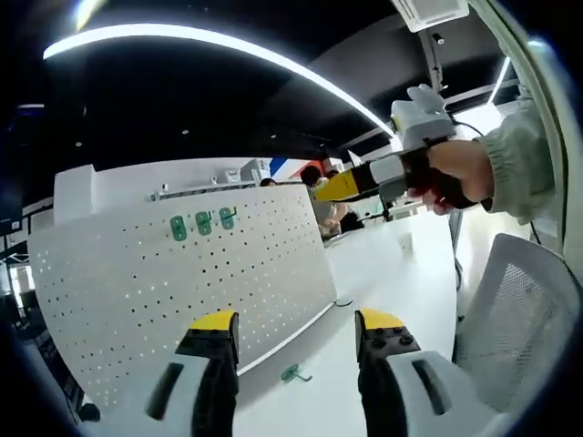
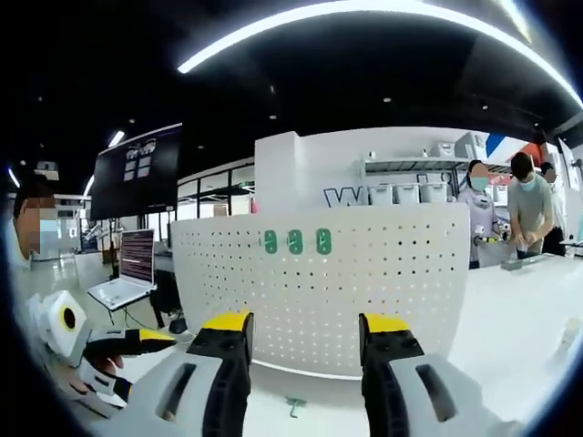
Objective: Insert the hook assembly into the mounting plate slot until the hook locks in place.
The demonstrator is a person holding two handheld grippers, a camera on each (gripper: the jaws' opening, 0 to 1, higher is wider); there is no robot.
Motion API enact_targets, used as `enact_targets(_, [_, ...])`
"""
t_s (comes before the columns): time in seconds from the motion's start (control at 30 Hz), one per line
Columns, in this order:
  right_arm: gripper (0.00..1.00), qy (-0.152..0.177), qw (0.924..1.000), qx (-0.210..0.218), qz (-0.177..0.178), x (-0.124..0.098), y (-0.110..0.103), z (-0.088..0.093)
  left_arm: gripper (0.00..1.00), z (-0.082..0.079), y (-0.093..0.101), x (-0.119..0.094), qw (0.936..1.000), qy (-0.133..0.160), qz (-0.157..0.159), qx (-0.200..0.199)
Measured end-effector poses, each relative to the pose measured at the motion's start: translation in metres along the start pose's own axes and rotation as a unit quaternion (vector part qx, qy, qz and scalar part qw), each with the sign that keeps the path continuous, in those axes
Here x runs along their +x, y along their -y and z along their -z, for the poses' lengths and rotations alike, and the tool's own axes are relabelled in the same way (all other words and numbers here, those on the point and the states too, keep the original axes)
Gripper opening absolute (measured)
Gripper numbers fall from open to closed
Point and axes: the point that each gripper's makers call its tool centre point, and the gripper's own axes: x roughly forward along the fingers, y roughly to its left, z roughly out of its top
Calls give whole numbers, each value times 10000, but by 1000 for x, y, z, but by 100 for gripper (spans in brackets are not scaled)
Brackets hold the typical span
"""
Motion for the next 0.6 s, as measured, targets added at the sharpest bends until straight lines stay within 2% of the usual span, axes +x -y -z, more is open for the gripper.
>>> enact_targets(0.17, [45, -78, 10000, 48, -25, -11, -3, 8, 53, 1, 0, 0, 10000, -18, -1, -1])
enact_targets(0.6, [45, -154, 9995, 234, 108, -28, 6, 18, 53, 5, 6, 2, 9999, -116, 114, 12])
